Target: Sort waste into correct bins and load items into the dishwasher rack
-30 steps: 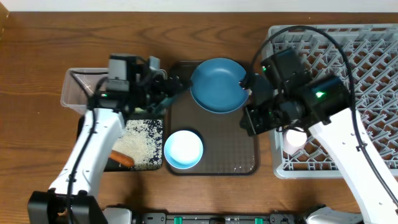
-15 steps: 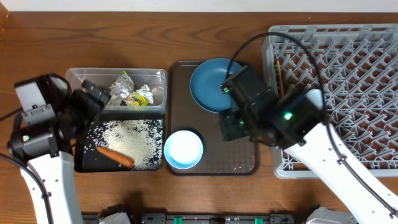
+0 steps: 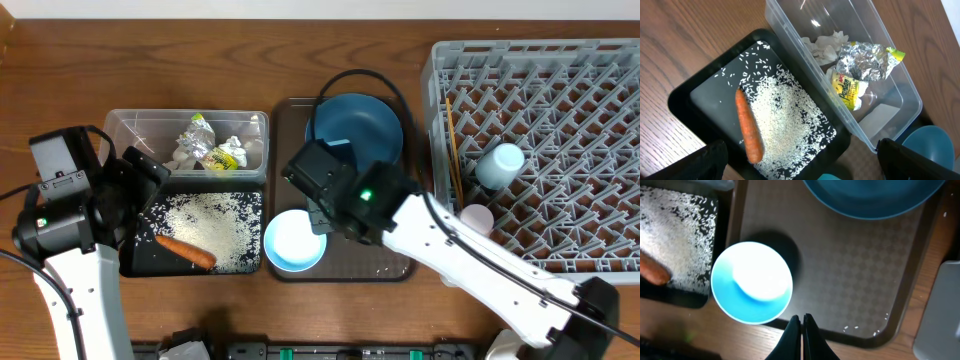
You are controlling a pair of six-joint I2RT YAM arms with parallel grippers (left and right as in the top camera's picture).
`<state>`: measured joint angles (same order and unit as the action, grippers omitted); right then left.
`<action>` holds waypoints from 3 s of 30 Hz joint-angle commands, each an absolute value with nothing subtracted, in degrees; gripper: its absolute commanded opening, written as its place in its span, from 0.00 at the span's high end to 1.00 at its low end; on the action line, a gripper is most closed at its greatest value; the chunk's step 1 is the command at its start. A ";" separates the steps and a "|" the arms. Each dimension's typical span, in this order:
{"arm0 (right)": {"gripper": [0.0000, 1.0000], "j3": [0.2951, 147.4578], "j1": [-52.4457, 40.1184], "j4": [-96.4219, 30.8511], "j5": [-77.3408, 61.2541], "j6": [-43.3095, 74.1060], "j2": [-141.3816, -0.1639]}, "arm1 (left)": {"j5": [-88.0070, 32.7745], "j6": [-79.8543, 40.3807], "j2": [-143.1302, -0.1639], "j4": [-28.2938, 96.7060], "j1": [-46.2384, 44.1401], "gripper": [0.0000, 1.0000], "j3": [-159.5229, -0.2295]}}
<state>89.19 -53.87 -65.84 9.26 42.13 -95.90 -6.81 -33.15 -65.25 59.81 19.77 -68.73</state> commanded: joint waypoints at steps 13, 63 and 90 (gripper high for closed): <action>0.99 89.12 -61.14 -61.52 10.09 47.94 -97.69 | -5.30 -32.62 -65.49 59.99 19.97 0.03 -69.49; 0.51 89.12 -66.08 -53.52 10.09 44.23 -112.27 | -5.30 -32.62 -65.49 59.99 19.97 0.03 -69.49; 0.46 89.08 -71.09 -52.27 12.03 40.14 -115.46 | -5.30 -32.62 -65.49 59.99 19.97 0.03 -69.49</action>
